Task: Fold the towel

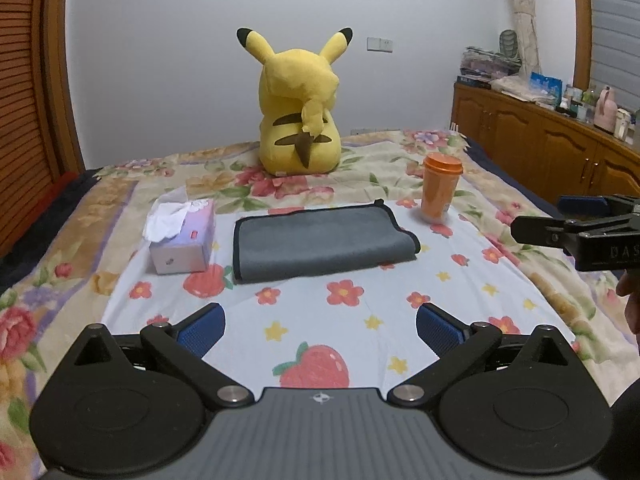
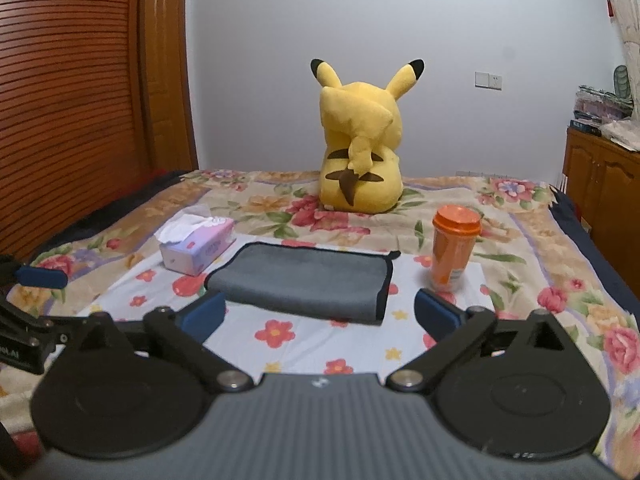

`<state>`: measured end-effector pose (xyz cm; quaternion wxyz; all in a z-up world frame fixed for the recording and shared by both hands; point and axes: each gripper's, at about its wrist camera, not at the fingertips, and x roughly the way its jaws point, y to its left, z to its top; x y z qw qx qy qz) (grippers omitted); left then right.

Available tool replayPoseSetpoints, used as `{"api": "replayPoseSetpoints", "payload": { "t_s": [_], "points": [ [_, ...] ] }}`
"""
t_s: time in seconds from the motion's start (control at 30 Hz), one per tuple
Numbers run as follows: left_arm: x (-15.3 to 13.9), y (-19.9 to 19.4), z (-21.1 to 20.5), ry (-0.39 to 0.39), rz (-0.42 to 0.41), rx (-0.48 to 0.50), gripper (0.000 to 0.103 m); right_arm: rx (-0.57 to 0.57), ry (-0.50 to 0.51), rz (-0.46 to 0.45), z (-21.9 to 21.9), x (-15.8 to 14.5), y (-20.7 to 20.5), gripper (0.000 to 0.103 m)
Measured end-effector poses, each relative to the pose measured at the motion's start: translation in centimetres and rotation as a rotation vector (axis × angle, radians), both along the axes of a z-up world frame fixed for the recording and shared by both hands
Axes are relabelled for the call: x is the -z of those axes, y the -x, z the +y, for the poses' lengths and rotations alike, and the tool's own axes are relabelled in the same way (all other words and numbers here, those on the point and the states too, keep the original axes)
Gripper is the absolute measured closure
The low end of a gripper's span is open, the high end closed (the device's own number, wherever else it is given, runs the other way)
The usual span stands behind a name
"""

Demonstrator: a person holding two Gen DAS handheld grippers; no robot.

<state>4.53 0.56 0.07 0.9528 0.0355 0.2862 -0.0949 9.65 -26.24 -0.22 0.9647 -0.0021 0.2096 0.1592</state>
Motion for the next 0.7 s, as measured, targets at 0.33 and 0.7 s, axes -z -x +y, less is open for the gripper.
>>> {"api": "replayPoseSetpoints", "payload": {
  "t_s": [0.33, 0.7],
  "points": [
    [1.6, 1.0, 0.0, 0.008, 0.002, -0.059, 0.000, 0.005, 0.018, 0.032, 0.0, 1.5, 1.3, 0.000],
    [3.8, 2.2, -0.2, 0.030, 0.008, -0.072, 0.000, 0.020, 0.008, 0.059, -0.1, 3.3, 3.0, 0.000]
  ]
}}
